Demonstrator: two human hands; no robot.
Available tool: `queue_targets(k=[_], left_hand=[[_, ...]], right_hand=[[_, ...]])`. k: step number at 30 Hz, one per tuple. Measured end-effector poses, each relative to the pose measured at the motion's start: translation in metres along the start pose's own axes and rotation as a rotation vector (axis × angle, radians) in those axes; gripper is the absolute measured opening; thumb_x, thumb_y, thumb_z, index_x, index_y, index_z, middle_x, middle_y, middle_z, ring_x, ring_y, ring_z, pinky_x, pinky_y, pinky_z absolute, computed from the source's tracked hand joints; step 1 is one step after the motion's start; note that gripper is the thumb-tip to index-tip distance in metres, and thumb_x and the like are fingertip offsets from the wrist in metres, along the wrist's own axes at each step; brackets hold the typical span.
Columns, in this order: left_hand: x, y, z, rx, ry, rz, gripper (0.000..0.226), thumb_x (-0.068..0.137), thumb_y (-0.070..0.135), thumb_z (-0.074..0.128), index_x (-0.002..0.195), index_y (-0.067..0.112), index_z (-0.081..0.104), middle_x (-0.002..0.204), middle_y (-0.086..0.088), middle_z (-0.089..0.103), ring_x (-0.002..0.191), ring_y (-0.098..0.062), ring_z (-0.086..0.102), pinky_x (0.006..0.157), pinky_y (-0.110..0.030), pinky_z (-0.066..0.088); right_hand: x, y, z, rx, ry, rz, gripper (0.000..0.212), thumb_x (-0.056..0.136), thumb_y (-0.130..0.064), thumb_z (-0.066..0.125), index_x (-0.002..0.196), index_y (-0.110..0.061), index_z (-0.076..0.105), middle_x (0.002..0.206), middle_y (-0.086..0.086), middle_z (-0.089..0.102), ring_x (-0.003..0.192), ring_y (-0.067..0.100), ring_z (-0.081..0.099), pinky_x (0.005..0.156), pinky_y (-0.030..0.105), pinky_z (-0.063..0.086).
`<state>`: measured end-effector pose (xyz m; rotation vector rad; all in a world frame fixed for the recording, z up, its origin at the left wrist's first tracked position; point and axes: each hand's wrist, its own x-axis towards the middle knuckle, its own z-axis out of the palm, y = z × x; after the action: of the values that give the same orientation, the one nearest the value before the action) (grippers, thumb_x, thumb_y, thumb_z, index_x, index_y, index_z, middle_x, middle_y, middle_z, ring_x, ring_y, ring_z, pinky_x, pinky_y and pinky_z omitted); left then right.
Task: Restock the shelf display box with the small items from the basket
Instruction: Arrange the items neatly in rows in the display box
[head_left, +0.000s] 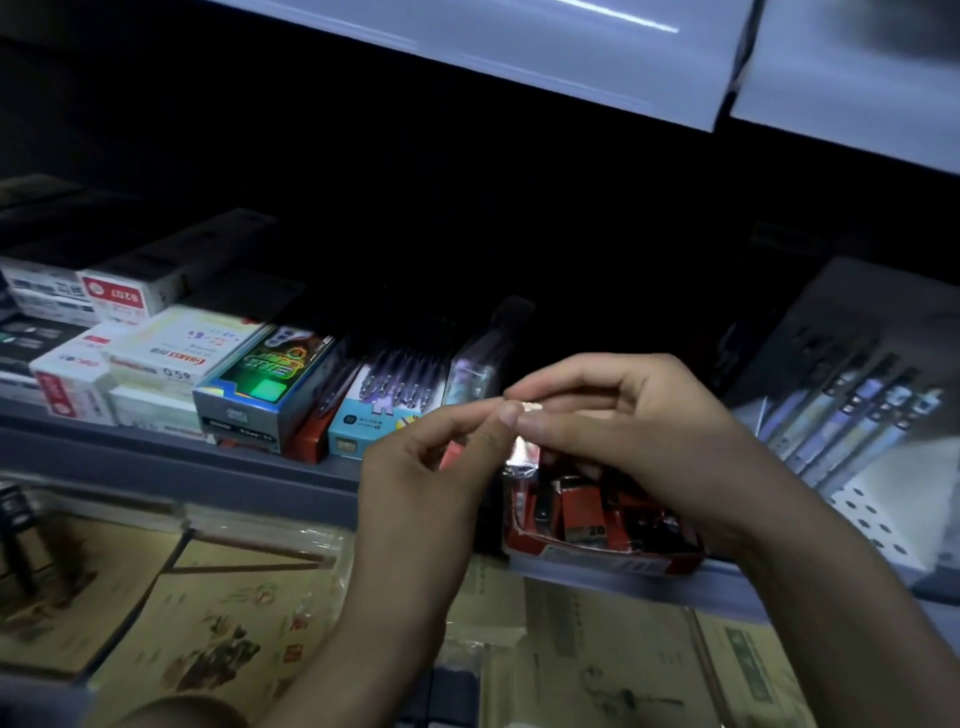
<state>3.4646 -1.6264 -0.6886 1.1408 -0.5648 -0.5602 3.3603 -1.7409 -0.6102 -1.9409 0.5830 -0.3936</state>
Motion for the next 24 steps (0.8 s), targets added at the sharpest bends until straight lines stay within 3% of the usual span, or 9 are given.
queue_targets(k=[2,5,7,9,13,14,17,20,24], left_hand=[[-0.002,0.001,0.002,0.016,-0.002,-0.008,0.018,0.084,0.038,0.072,0.096,0.031,0.083,0.078,0.009,0.077,0.078,-0.008,0.073,0.079,-0.042,0.058],[-0.002,0.002,0.004,-0.011,0.011,-0.061,0.016,0.090,0.034,0.069,0.099,0.028,0.082,0.065,0.015,0.069,0.065,0.000,0.065,0.071,-0.035,0.056],[0.000,0.002,0.003,-0.001,0.052,-0.071,0.015,0.094,0.033,0.068,0.098,0.025,0.080,0.064,0.019,0.063,0.060,0.004,0.056,0.066,-0.025,0.048],[0.002,0.003,0.002,-0.040,0.071,-0.121,0.019,0.093,0.036,0.067,0.091,0.019,0.076,0.063,0.017,0.053,0.057,-0.001,0.046,0.061,-0.026,0.037],[0.004,0.007,0.002,-0.142,0.071,-0.254,0.045,0.069,0.033,0.072,0.106,0.009,0.077,0.066,-0.003,0.038,0.060,-0.017,0.035,0.061,-0.030,0.033],[0.004,0.004,0.002,-0.112,0.058,-0.239,0.028,0.083,0.028,0.065,0.106,0.019,0.080,0.068,-0.002,0.042,0.064,-0.017,0.039,0.064,-0.030,0.036],[0.003,-0.003,0.002,-0.056,0.042,-0.179,0.042,0.101,0.009,0.045,0.110,0.033,0.078,0.069,0.011,0.060,0.064,-0.005,0.055,0.060,-0.018,0.046],[-0.002,-0.003,0.001,-0.046,0.008,-0.107,0.036,0.100,0.005,0.056,0.119,0.032,0.072,0.081,0.002,0.061,0.070,-0.008,0.058,0.056,-0.014,0.049],[-0.002,-0.003,0.002,-0.081,0.043,-0.031,0.026,0.092,0.008,0.072,0.115,0.019,0.069,0.084,0.003,0.074,0.076,-0.010,0.071,0.064,-0.014,0.053]], right_hand=[[-0.003,0.002,0.001,-0.019,-0.001,0.032,0.022,0.084,-0.019,0.080,0.105,-0.016,0.078,0.092,0.004,0.079,0.068,0.005,0.069,0.064,0.019,0.054],[0.004,0.009,-0.005,0.090,0.191,0.043,0.025,0.084,-0.006,0.079,0.109,-0.009,0.075,0.093,0.011,0.079,0.070,0.014,0.072,0.067,0.022,0.060],[0.010,0.017,-0.014,-0.127,0.413,0.004,0.023,0.085,-0.009,0.080,0.107,-0.015,0.077,0.091,0.001,0.079,0.079,0.008,0.075,0.078,0.020,0.060],[0.015,0.024,-0.021,-0.439,0.534,-0.008,0.020,0.086,-0.017,0.080,0.105,-0.024,0.079,0.092,-0.014,0.076,0.086,-0.003,0.070,0.080,0.013,0.054],[0.024,0.035,-0.020,-0.726,0.461,0.040,0.019,0.085,-0.026,0.081,0.104,-0.026,0.080,0.096,-0.010,0.077,0.091,0.006,0.070,0.087,0.029,0.058],[0.027,0.038,-0.019,-0.739,0.436,0.050,0.019,0.083,-0.028,0.083,0.102,-0.026,0.080,0.094,-0.010,0.077,0.089,0.006,0.070,0.086,0.031,0.059],[0.033,0.040,-0.016,-0.709,0.407,0.067,0.017,0.077,-0.031,0.088,0.090,-0.029,0.078,0.083,-0.013,0.074,0.081,0.003,0.068,0.079,0.031,0.059],[0.036,0.043,-0.016,-0.664,0.371,0.081,0.019,0.070,-0.033,0.092,0.079,-0.028,0.076,0.079,-0.013,0.073,0.078,0.002,0.067,0.075,0.027,0.057],[0.032,0.047,-0.015,-0.693,0.307,0.038,0.009,0.079,-0.027,0.087,0.077,-0.031,0.080,0.090,-0.017,0.073,0.094,0.001,0.066,0.085,0.021,0.051]])
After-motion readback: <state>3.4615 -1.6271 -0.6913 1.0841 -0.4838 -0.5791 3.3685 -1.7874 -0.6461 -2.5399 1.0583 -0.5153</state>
